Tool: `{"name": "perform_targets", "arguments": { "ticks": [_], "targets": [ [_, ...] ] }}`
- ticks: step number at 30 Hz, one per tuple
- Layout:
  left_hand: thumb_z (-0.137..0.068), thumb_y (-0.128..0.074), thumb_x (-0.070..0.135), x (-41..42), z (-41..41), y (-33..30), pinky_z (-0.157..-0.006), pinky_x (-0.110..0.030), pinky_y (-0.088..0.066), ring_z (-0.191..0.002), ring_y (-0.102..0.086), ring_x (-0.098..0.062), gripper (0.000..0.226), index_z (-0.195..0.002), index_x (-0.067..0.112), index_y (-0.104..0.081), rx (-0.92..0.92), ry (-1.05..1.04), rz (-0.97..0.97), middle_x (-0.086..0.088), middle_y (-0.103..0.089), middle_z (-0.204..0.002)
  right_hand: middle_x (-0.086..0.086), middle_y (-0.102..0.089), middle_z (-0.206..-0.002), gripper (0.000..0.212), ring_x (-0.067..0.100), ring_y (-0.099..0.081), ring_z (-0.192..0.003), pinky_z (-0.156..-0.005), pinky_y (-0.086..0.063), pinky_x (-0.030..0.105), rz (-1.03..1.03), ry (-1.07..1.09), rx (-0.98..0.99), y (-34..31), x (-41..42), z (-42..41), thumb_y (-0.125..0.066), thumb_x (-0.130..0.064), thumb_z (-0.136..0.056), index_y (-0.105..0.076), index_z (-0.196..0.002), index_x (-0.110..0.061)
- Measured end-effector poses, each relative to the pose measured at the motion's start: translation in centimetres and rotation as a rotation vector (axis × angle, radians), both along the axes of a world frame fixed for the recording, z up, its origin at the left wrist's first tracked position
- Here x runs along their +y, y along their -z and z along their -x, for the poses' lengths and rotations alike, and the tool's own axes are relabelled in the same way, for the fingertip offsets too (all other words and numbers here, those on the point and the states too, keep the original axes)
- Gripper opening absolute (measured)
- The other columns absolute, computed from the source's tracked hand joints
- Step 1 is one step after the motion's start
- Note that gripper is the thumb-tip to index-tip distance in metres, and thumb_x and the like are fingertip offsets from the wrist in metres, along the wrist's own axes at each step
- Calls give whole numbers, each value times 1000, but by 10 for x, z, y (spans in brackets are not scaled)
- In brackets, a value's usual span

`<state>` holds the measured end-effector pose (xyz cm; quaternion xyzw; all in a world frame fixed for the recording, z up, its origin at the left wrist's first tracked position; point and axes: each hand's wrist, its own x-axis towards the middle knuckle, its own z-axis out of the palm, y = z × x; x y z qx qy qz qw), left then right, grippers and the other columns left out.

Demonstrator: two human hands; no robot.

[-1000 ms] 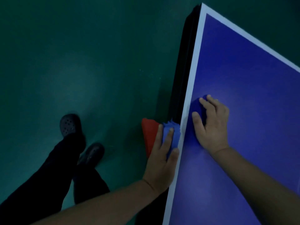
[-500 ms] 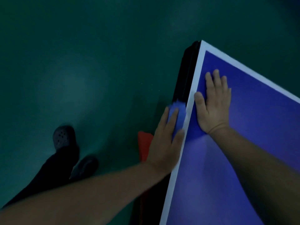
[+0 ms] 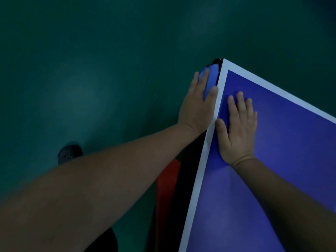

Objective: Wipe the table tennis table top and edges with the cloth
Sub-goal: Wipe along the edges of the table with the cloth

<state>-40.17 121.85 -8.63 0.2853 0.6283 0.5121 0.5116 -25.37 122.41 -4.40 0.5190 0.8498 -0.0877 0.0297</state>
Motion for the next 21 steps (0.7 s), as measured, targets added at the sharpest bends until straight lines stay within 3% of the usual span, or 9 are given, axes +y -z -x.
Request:
{"name": "perform_targets", "arguments": {
  "ticks": [3,6,9,12,15,18,21],
  "targets": [
    [-108,-40,37,-65,-23,-7,-109,0,-5,-146,-4,12,55,-158,37,-17,-83,-11,-15,11,-8,-169,0,-10,-169,67,26,-1,-156,-124,-4,56,-12,-4,7,1,0,-1,-24,-56,-102,-22,-160,-21],
    [-106,-39,44,-146,-48,-19,-120,-16,-8,-148,-1,12,51,-147,55,-10,-173,36,-4,28,0,-165,0,-11,-169,67,26,-2,-156,-124,-4,56,-20,-8,13,3,0,-1,-25,-56,-102,-23,-160,-21],
    [-104,-38,50,-152,-51,-21,-121,-20,-10,-149,0,11,51,-146,58,-9,-190,36,29,32,2,-163,0,-12,-169,66,27,-3,-156,-123,-5,57,-29,-12,16,3,0,-1,-27,-54,-102,-23,-159,-21],
    [-105,-38,45,-89,-32,-9,-115,-10,-6,-147,-1,12,56,-157,41,-17,-145,14,46,15,-4,-169,2,-13,-168,65,28,-4,-156,-124,-5,56,-34,-12,15,3,1,0,-29,-52,-102,-23,-159,-20],
    [-106,-36,39,-16,-4,3,-96,8,-2,-147,-11,4,57,-160,25,-22,-59,16,41,2,-10,-169,3,-14,-168,65,28,-4,-156,-124,-6,55,-38,-14,12,2,1,1,-30,-50,-103,-24,-159,-19],
    [-107,-33,38,6,6,2,-101,1,-5,-149,-12,-1,56,-160,25,-21,-61,20,40,2,-12,-169,3,-13,-169,65,29,-4,-156,-124,-6,56,-31,-12,11,2,1,1,-31,-50,-103,-24,-159,-19],
    [-109,-35,37,-39,-9,-5,-106,-3,-6,-147,-5,9,55,-160,30,-18,-106,29,43,9,-7,-169,2,-12,-169,66,29,-4,-156,-124,-5,56,-32,-9,8,1,1,1,-29,-52,-103,-24,-159,-19]
  ]
}}
